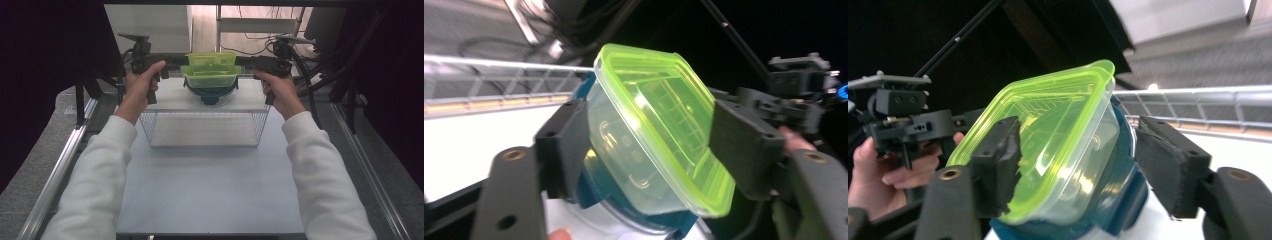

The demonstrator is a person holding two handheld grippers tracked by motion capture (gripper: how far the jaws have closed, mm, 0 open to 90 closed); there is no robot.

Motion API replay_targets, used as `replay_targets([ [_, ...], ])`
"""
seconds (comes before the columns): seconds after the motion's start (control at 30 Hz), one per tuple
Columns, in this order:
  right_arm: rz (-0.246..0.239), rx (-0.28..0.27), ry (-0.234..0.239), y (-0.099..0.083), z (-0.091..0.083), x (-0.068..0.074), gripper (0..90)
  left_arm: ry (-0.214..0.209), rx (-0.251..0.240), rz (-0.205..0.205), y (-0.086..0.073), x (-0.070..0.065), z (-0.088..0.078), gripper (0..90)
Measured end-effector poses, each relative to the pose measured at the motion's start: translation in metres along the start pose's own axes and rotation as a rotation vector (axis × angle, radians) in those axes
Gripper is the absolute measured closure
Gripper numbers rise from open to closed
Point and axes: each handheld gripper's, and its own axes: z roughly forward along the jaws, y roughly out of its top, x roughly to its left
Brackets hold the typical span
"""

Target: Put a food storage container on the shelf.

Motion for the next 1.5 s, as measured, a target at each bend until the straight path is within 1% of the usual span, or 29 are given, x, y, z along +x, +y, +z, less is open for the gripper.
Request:
replay_targets([
  [0.03,-0.024,-0.006,0.003,-0.001,-0.006,0.001,32.1,0.012,0.001,0.023,-0.001,-0.003,-0.003,27.3],
  [0.07,-0.037,-0.010,0.008,-0.002,-0.010,0.003,31.4,0.026,0.001,0.063,-0.003,-0.008,-0.008,25.6],
  [0.1,-0.067,-0.020,0.016,-0.005,-0.017,0.003,30.9,0.038,-0.006,0.081,-0.006,-0.013,-0.012,23.6],
  [0.13,-0.084,-0.022,0.023,-0.007,-0.024,0.004,30.6,0.043,-0.015,0.101,-0.010,-0.017,-0.017,22.3],
  [0.2,-0.117,-0.023,0.034,-0.011,-0.034,0.004,30.0,0.039,-0.016,0.125,-0.018,-0.022,-0.025,21.6],
  [0.27,-0.154,-0.025,0.040,-0.019,-0.045,0.004,29.5,0.045,-0.014,0.154,-0.031,-0.026,-0.034,21.2],
  [0.3,-0.180,-0.017,0.037,-0.024,-0.051,0.004,28.7,0.044,-0.009,0.167,-0.038,-0.027,-0.038,20.9],
  [0.37,-0.217,-0.006,0.027,-0.035,-0.060,0.005,27.9,0.037,-0.004,0.177,-0.051,-0.030,-0.046,20.9],
  [0.4,-0.230,-0.005,0.026,-0.040,-0.064,0.005,27.5,0.034,-0.001,0.195,-0.059,-0.030,-0.050,20.9],
  [0.5,-0.269,0.008,0.028,-0.059,-0.076,0.006,26.4,0.046,0.020,0.212,-0.086,-0.032,-0.059,20.8],
  [0.57,-0.287,0.021,0.037,-0.074,-0.083,0.005,25.8,0.063,0.034,0.228,-0.101,-0.032,-0.063,20.7],
  [0.6,-0.296,0.022,0.034,-0.081,-0.086,0.005,25.8,0.074,0.039,0.234,-0.112,-0.032,-0.065,20.7],
  [0.63,-0.309,0.029,0.030,-0.092,-0.089,0.004,25.8,0.085,0.039,0.235,-0.119,-0.032,-0.066,20.7],
  [0.67,-0.321,0.034,0.023,-0.098,-0.091,0.003,25.8,0.098,0.038,0.235,-0.131,-0.030,-0.068,20.7],
  [0.7,-0.339,0.040,0.010,-0.109,-0.094,0.002,25.8,0.103,0.043,0.235,-0.141,-0.029,-0.069,20.9],
  [0.77,-0.355,0.044,-0.010,-0.125,-0.098,0.000,25.8,0.121,0.053,0.238,-0.157,-0.026,-0.070,20.9],
  [0.87,-0.383,0.056,-0.042,-0.148,-0.102,-0.002,25.8,0.154,0.091,0.259,-0.183,-0.022,-0.070,21.3],
  [0.93,-0.384,0.071,-0.048,-0.164,-0.104,-0.005,25.8,0.170,0.117,0.264,-0.201,-0.019,-0.070,21.4],
  [0.97,-0.380,0.077,-0.051,-0.174,-0.105,-0.008,25.8,0.173,0.124,0.266,-0.206,-0.019,-0.071,21.4],
  [1.03,-0.375,0.092,-0.063,-0.189,-0.106,-0.012,25.8,0.180,0.135,0.267,-0.218,-0.017,-0.072,21.6],
  [1.1,-0.377,0.104,-0.074,-0.202,-0.107,-0.016,25.8,0.198,0.157,0.277,-0.227,-0.015,-0.070,21.8],
  [1.13,-0.376,0.104,-0.078,-0.207,-0.108,-0.018,25.8,0.208,0.177,0.284,-0.230,-0.015,-0.068,21.7],
  [1.17,-0.366,0.110,-0.078,-0.211,-0.108,-0.020,25.8,0.208,0.185,0.287,-0.231,-0.014,-0.068,21.5],
  [1.2,-0.361,0.117,-0.077,-0.212,-0.107,-0.021,25.8,0.209,0.181,0.281,-0.232,-0.013,-0.068,21.6],
  [1.27,-0.365,0.120,-0.091,-0.214,-0.108,-0.022,25.8,0.215,0.184,0.286,-0.233,-0.013,-0.067,21.6],
  [1.33,-0.365,0.118,-0.087,-0.215,-0.109,-0.022,25.8,0.218,0.183,0.281,-0.234,-0.012,-0.066,21.6],
  [1.5,-0.370,0.126,-0.094,-0.218,-0.110,-0.024,25.4,0.217,0.193,0.258,-0.237,-0.007,-0.064,21.4],
])
